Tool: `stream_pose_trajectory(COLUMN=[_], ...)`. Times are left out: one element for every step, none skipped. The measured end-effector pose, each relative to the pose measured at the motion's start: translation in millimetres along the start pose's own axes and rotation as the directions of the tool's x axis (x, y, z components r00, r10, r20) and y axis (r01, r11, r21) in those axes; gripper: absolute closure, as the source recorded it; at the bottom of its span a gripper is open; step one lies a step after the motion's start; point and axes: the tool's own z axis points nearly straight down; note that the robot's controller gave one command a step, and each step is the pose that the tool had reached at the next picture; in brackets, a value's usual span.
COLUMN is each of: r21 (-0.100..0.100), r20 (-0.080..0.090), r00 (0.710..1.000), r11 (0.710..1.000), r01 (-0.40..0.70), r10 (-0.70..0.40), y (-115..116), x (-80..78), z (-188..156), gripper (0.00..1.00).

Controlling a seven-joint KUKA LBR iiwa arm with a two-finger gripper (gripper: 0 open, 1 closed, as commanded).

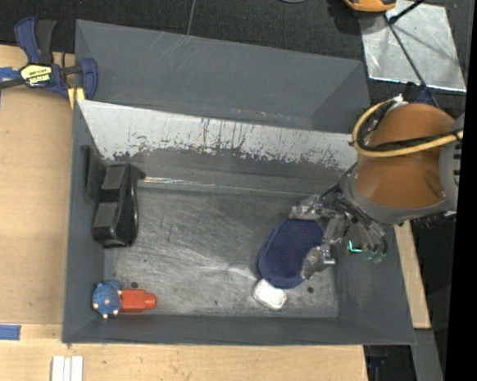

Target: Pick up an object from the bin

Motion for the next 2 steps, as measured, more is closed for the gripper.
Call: stream_pose_trajectory(r21=[0.0, 0.001], r20=[0.0, 0.004], r00=[1.0, 1.0], r11=[1.0, 1.0], r01=[0.029, 0.031], r10=[-0.029, -0.031], y=[7.2, 7.1], x=[-43.6, -44.2], z=[76.7, 71.4], gripper=[0.0, 1.0])
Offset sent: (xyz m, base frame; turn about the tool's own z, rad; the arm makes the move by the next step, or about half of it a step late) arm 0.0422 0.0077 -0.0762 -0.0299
